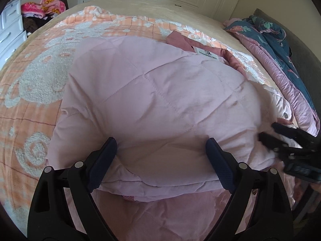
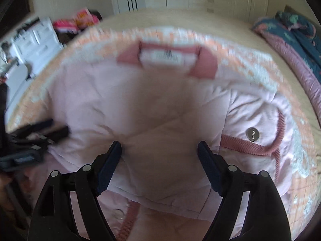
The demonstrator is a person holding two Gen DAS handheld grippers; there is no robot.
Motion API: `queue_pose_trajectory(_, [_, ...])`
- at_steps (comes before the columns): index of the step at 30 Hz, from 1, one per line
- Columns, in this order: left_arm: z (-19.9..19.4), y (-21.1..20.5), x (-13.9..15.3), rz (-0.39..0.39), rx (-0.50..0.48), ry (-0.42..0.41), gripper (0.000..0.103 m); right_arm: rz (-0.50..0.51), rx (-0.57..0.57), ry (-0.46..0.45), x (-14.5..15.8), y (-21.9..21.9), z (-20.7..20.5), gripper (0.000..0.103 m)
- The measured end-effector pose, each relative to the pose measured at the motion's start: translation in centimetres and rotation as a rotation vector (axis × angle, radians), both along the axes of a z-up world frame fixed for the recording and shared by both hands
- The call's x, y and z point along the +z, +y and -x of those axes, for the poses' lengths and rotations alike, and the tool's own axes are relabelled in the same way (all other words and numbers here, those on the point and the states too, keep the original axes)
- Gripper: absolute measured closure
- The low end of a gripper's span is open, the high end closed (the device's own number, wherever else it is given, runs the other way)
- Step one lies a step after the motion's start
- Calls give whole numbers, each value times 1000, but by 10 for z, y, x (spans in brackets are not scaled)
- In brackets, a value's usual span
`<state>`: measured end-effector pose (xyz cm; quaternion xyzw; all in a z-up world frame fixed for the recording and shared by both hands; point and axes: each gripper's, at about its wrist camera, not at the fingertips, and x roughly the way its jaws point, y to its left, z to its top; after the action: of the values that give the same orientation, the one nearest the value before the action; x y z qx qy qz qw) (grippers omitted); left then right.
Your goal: Fold large clothes
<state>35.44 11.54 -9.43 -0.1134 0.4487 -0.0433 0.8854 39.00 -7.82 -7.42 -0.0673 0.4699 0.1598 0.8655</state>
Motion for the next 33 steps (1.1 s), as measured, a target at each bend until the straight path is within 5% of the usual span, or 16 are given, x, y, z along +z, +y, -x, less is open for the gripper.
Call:
queue_pose_trajectory(9, [5,-4,13,-22,-1,-11,20,-47,-63,-37,-9,-6,9,20])
queue_pose_trajectory(24, [15,-7,38,-17,-3,-43,20,-162,-94,-63,23,-26,49,8])
queue_pose_trajectory(33, [24,-10,51,6,-22,-46,9,-185,-116,-80,37,-40,67,7])
